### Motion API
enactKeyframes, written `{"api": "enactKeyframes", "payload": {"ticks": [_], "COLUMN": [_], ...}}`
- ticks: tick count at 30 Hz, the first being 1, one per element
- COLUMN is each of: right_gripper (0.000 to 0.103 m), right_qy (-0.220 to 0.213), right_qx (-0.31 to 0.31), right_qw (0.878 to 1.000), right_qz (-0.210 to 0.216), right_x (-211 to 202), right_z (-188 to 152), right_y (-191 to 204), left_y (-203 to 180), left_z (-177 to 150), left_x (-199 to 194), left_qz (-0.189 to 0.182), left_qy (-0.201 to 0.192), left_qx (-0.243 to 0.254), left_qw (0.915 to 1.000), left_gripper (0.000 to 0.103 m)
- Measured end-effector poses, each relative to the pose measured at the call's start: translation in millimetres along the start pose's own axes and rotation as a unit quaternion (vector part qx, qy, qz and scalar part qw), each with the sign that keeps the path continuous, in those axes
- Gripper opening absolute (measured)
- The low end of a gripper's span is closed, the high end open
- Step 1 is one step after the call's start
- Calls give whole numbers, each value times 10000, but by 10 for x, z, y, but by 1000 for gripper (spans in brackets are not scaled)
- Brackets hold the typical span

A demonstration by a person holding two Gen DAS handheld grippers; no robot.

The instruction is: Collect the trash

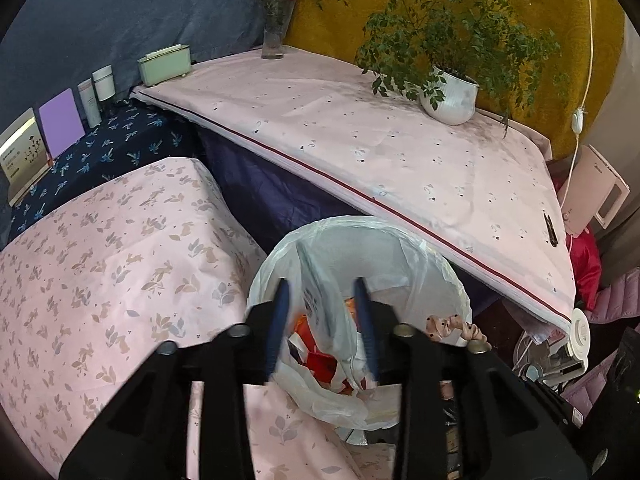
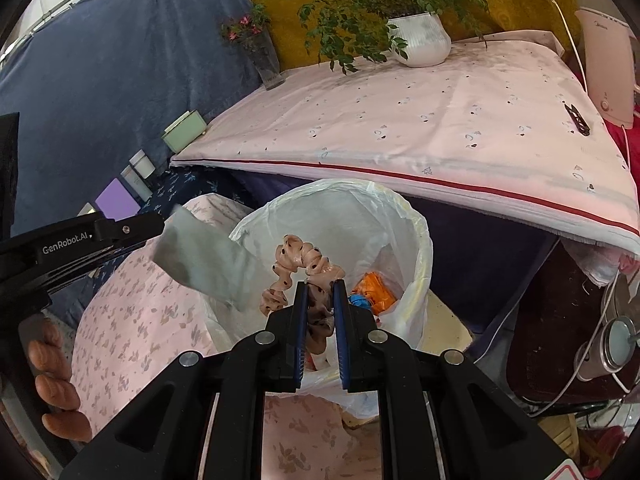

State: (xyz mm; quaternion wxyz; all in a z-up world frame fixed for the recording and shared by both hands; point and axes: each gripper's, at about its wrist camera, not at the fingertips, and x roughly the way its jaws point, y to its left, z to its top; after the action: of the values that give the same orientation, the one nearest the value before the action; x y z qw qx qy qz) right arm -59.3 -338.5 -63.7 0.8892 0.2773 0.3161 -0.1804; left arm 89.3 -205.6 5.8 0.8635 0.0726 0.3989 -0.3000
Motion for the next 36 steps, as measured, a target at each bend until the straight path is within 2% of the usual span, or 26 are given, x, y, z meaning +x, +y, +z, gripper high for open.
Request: {"api": "enactKeyframes", "payload": {"ticks": [3,10,18,20,21,23,28,36], "right_gripper": [12,12,14,19,19,21,28,38], "right_qy": [7,-11,5,31,44,36,40,2], "right_qx": [-29,-167,-361,-386,-394,-374,-369,-560], "right_qw": [10000,9998,9993,9992,9992,9993,9993,9984], "right_qz": [5,77,110,92,82,83,61,-38], "right_x": [22,86,231,288,315,347,388,278], "right_z": [9,100,202,219,229,241,276,269], "right_y": [14,158,361,396,411,423,449,518], "left_y": [79,325,482,485,484,484,487,493], "left_z": [-21,-125,-206,-219,-221,-232,-252,-320], "left_x": [-6,-18,14,36,46,54,79,0], "left_qz": [17,358,642,700,732,796,862,982], "left_qy": [-26,17,57,71,73,32,47,-14], "left_qx": [-127,-373,-424,-397,-384,-366,-316,-304], "left_qw": [9999,9987,9970,9967,9966,9961,9958,9947], "left_gripper": [46,47,47,49,55,59,60,70]}}
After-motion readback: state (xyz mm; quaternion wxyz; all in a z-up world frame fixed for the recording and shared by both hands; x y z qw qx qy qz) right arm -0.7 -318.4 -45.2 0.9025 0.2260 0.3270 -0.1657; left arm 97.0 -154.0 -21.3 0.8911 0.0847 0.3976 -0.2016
